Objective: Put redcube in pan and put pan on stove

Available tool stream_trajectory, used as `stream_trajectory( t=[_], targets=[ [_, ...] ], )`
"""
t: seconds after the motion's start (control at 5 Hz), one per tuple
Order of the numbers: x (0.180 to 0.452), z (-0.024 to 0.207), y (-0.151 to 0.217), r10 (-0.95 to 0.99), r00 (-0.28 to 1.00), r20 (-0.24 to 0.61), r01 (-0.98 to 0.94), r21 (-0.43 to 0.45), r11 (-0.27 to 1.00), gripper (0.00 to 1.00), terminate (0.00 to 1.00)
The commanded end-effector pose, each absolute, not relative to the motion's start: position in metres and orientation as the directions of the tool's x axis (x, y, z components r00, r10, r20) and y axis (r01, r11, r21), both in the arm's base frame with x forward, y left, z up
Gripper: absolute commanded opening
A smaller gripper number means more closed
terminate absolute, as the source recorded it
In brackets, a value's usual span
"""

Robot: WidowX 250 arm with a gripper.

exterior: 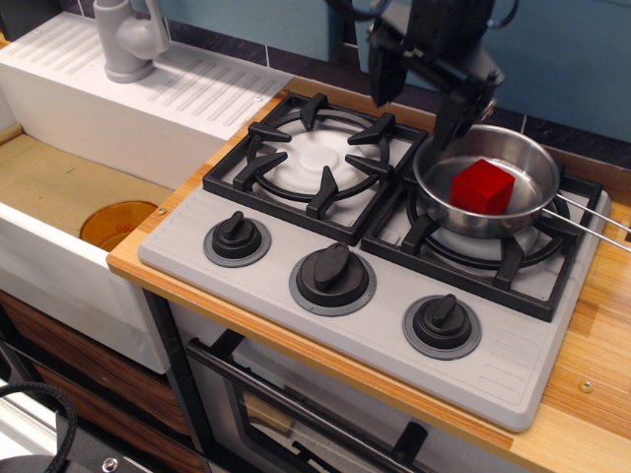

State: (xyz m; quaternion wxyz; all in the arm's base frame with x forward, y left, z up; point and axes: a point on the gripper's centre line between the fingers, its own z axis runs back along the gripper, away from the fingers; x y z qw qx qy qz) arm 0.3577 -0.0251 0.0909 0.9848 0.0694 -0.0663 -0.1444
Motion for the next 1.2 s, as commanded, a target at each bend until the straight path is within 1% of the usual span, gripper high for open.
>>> stream_trajectory(
  t=[0.0, 0.6, 0.8, 1.0],
  targets=[
    [0.364, 0.082, -0.029, -0.272, 0.946, 0.176, 0.252, 0.132, 0.959, 1.00, 0.00],
    [0.360, 0.043, -0.047, -0.264, 0.940, 0.218, 0.252, 0.080, 0.964, 1.00, 0.00],
    [0.359, 0.043, -0.051, -0.244, 0.951, 0.189, 0.232, 0.083, 0.969, 0.00, 0.00],
    [0.358, 0.047, -0.051, -0.246, 0.954, 0.171, 0.235, 0.083, 0.968, 0.00, 0.00]
  ],
)
